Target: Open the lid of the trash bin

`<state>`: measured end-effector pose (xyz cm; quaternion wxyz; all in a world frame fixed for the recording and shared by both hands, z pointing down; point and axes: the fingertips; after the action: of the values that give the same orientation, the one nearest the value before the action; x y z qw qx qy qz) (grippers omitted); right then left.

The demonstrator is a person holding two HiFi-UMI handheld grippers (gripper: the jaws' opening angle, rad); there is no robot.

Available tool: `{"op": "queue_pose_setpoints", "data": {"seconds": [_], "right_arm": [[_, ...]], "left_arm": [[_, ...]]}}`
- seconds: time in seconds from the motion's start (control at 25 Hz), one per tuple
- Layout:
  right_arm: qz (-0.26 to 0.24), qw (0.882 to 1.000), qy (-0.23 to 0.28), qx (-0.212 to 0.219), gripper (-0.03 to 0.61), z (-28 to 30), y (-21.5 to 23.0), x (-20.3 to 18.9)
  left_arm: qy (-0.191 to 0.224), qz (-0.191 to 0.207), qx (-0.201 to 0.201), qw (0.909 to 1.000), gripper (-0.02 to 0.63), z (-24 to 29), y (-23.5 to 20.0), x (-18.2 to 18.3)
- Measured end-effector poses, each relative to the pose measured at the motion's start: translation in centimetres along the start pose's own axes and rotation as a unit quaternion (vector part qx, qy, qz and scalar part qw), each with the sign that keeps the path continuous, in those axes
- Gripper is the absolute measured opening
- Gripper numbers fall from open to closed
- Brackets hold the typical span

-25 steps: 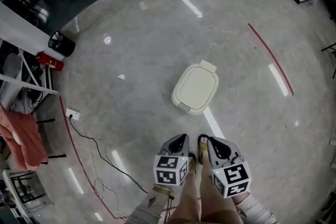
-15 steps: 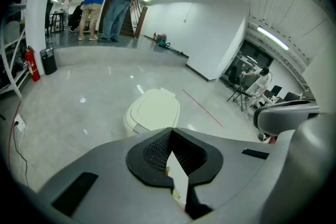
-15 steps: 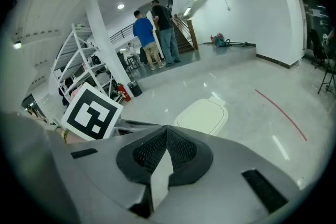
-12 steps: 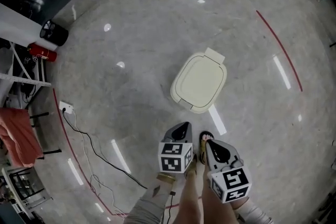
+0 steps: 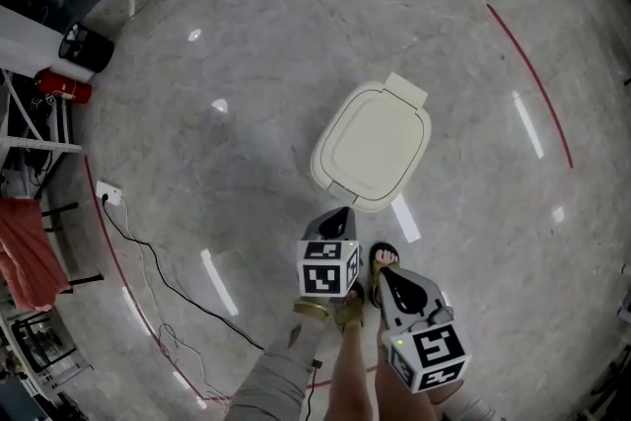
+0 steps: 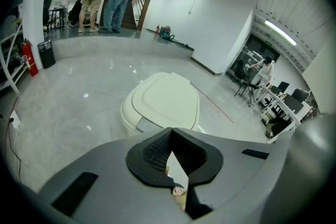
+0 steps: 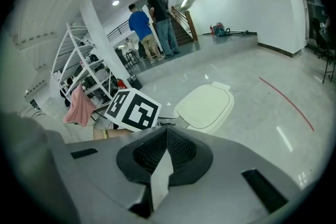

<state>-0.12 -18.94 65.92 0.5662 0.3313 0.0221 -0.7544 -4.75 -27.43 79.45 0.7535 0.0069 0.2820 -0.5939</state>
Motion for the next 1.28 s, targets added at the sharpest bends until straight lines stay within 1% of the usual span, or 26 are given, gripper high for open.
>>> {"op": "queue_pose_setpoints", "data": {"seconds": [0.36, 0.68, 0.84, 1.0, 1.28], "right_arm": [[0.007, 1.000, -0.011, -0.001, -0.002, 0.8, 0.6, -0.7], [0.016, 1.000, -0.015, 0.000, -0.002, 1.0, 0.8, -0.8], [0.017, 1.000, -0.019, 0.001, -0.002, 1.0, 0.6, -0.9], [0.019, 1.000, -0.017, 0.002, -0.002, 1.2, 0.7, -0.8], [0.018, 1.000, -0.016, 0.005, -0.002, 1.3, 0.7, -0.7]], "left_arm": [[-0.034, -0.007, 0.005, 0.9994, 0.005, 2.9, -1.0, -1.5], [-0.056, -0.006, 0.011, 0.9984, 0.005, 4.4, -1.6, -1.3], [-0.058, 0.001, 0.014, 0.9982, 0.005, 4.5, -1.7, -1.6], [-0.066, -0.001, 0.021, 0.9976, 0.005, 4.8, -1.9, -1.8], [-0.067, -0.004, 0.024, 0.9975, 0.005, 5.0, -1.9, -1.7]]}}
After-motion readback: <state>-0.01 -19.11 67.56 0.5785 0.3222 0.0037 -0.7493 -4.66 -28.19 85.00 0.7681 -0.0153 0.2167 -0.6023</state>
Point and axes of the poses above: the fingertips, and each gripper's own axes: z forward along the fingers, y to its right, x out of its top, and after that the axes turned 10 degrees about -y, right-handed
